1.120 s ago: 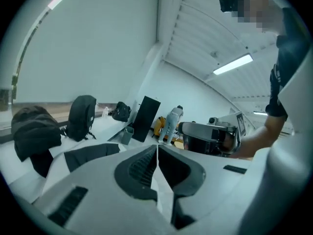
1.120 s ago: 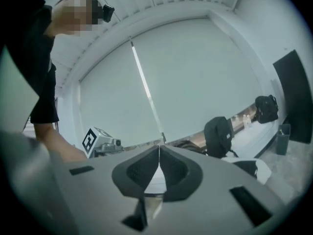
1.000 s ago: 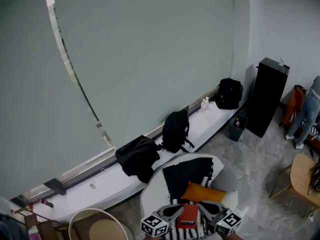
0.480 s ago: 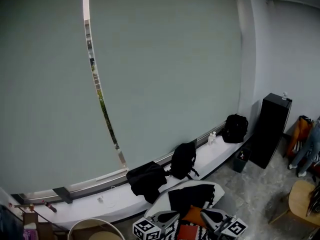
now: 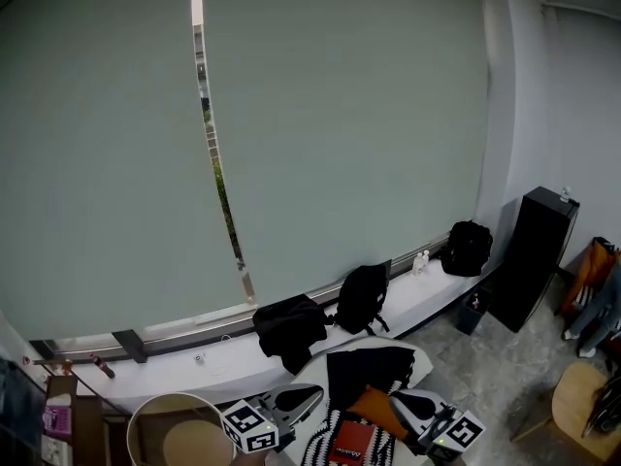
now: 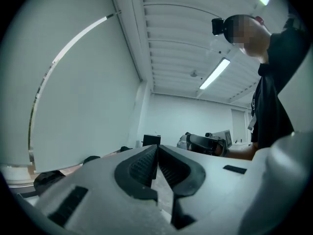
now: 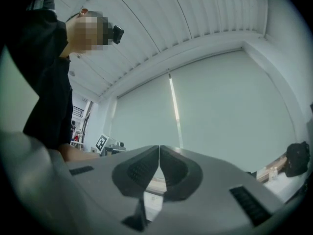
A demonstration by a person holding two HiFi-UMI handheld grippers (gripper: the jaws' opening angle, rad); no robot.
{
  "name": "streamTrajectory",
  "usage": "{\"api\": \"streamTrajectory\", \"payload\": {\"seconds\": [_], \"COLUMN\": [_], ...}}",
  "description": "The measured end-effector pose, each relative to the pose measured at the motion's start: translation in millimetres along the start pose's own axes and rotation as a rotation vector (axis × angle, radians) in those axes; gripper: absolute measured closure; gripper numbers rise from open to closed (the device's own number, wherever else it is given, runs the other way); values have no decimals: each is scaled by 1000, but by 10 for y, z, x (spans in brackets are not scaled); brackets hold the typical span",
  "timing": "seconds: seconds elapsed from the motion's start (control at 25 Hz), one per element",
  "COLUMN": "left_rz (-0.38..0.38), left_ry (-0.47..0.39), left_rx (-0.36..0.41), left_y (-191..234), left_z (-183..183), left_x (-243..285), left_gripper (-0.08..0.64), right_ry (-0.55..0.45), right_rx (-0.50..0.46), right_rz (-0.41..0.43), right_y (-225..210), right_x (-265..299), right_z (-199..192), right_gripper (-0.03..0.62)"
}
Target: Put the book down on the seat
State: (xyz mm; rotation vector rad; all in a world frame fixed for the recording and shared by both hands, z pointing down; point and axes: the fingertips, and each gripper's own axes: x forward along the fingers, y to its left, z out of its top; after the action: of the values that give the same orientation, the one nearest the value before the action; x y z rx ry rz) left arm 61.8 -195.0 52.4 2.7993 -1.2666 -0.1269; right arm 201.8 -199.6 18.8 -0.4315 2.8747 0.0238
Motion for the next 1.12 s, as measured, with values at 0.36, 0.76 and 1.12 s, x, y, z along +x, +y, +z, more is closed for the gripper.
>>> {"api": "streamTrajectory", "payload": {"seconds": [0.36, 0.76, 1.12], "left_rz": [73, 14, 7], "left_ry": [-24, -89, -73], "left_rx": [-25, -38, 17], "left_y": [-393, -924, -1785], "left_z": [56, 116, -24], "left_x": [-628, -1137, -2057], "left_gripper": [529, 529, 529], "right_ry": [-52, -45, -25], "right_rx": [-11, -16, -4], "right_rz": [89, 25, -11], "right_y": [316, 1025, 2117], "right_x": [-338, -649, -957], "right_z": [127, 267, 230], "right_gripper": [563, 563, 563]}}
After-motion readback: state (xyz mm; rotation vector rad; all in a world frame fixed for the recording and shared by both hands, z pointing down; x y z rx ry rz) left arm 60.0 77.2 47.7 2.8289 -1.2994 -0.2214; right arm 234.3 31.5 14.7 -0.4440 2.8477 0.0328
